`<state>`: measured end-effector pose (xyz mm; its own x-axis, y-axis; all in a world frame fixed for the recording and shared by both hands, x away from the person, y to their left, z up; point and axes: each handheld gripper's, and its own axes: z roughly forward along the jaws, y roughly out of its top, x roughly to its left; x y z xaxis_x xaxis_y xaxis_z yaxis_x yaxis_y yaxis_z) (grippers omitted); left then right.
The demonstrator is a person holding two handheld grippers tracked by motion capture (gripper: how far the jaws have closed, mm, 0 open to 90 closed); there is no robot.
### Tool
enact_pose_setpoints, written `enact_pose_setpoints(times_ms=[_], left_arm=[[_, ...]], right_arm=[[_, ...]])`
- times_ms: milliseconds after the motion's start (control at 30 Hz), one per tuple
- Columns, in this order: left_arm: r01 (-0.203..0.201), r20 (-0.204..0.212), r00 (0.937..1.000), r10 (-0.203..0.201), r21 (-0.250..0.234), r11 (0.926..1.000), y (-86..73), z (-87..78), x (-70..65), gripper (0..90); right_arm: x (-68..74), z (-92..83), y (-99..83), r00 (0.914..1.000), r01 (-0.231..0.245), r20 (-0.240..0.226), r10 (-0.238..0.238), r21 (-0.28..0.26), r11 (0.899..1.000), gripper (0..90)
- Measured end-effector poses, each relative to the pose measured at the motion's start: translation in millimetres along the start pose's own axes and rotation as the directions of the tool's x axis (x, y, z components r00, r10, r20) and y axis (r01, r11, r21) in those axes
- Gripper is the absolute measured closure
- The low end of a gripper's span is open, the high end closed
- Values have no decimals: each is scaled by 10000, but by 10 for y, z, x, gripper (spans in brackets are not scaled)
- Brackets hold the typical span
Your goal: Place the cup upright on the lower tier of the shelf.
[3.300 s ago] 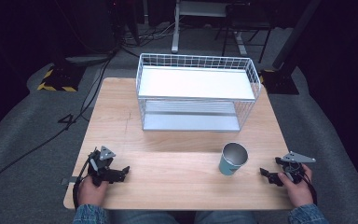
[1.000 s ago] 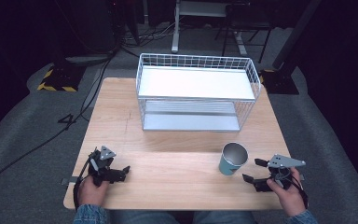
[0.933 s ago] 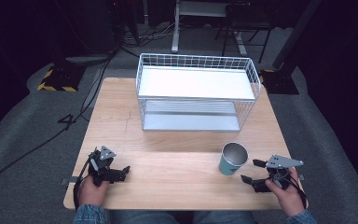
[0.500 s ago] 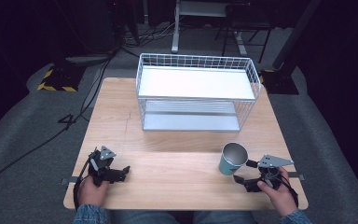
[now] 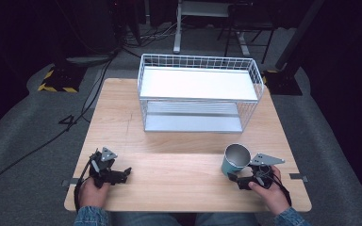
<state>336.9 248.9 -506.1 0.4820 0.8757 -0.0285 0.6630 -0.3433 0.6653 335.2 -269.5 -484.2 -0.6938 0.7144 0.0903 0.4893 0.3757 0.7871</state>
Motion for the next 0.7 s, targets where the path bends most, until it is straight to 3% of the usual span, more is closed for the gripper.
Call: enact_pose_setpoints(times_ms=[333,700], left_arm=[[-2,1,10000,2,1,10000,0,0,0,1],[-3,0,10000,3,1,10000,0,0,0,1]], right_arm=[[27,153,50,9997,-27,252,24,95,10000,159],[-5,187,45,9992,-209,334,214,-141,9997,158]])
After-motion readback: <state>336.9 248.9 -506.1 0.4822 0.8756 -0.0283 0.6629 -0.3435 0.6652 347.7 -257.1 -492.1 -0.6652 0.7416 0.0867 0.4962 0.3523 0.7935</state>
